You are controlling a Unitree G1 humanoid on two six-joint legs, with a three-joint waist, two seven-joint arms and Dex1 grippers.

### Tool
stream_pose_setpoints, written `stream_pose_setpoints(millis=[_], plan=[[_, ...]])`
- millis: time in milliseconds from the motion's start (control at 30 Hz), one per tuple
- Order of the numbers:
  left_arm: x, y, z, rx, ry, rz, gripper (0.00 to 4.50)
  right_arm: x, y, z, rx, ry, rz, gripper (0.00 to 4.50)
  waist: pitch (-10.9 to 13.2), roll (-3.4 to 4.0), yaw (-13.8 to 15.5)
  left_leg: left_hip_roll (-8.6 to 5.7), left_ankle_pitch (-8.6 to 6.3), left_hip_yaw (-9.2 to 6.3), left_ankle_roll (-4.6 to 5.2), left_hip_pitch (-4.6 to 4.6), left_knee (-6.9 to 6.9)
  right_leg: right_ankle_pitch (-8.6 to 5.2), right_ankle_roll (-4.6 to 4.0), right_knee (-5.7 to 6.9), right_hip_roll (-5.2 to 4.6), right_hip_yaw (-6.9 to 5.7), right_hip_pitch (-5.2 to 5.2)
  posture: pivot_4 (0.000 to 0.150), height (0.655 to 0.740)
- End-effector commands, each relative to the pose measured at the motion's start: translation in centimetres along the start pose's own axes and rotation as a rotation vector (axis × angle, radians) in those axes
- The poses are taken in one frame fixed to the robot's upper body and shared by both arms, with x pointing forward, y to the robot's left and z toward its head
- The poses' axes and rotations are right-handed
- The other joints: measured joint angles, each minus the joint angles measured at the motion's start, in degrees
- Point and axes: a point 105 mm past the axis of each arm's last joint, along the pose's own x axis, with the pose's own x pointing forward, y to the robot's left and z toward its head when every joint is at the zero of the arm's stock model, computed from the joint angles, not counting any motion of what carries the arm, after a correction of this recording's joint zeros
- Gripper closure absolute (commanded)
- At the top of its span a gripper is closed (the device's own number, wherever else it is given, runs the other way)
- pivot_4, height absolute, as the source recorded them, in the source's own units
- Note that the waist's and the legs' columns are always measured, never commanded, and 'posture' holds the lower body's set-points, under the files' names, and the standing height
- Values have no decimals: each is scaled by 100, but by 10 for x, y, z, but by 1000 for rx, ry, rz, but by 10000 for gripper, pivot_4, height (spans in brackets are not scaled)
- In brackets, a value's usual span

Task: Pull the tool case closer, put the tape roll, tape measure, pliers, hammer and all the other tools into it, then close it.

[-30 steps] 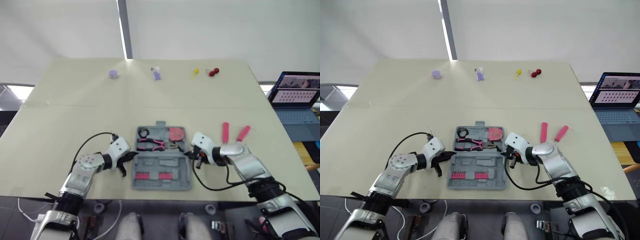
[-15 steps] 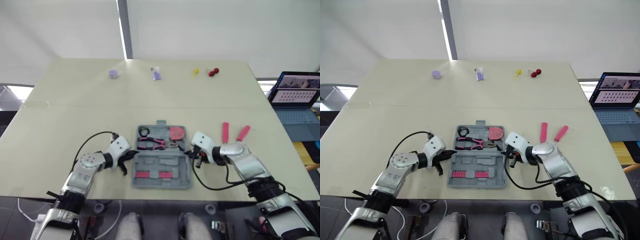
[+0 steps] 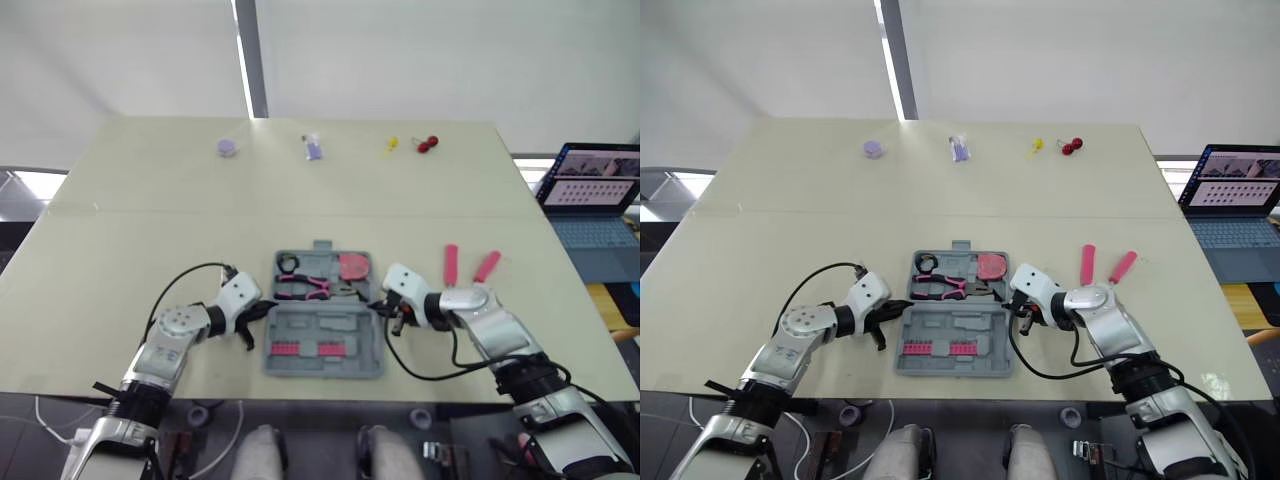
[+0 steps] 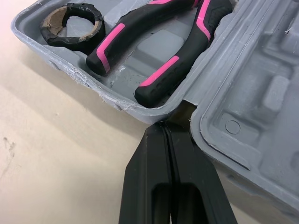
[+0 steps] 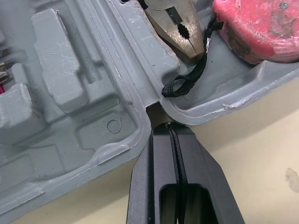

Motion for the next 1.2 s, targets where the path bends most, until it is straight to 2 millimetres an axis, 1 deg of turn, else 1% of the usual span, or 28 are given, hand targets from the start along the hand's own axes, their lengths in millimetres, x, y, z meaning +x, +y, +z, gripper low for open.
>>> stream_pose_setpoints(millis=[33,400,700,933,1067,1133,1200], plan=[[-2,-1,10,39,-30,-8,45000,-1,2,16,-37,-55,17,44670,0,0,-1,0,0,0,0,0,0,0,0,0,0,0,0,1500,7400],[-6,1,6,35,-17,0,45000,-3,0,12,-33,-45,8,44670,0,0,-7,1,1,0,3,0,-1,1,1,0,1,0,-1,1500,7400],[-16,3,0,24,-1,14,45000,-12,-3,0,-15,-23,-12,44670,0,0,-5,0,-3,2,2,-1,0,1,3,-7,-1,1,0,1500,7400],[-21,6,0,16,-5,25,45000,-19,-7,-2,-2,-30,-22,44670,0,0,-5,1,-3,2,1,-1,-1,1,2,-7,0,1,0,1500,7400],[-26,9,7,3,-37,22,45000,-28,-12,-2,6,-40,-40,44670,0,0,-1,1,-3,2,2,-2,-2,1,3,-8,0,0,0,1500,7400],[-31,8,19,-28,-91,5,45000,-37,-14,3,27,-85,-48,44670,0,0,2,1,-3,2,3,-3,-1,1,3,-9,0,0,-1,1500,7400],[-43,12,35,-63,-155,7,45000,-53,-18,17,80,-203,-66,44670,1,0,4,0,-3,2,5,-8,-1,2,4,-12,-1,0,-1,1500,7400]])
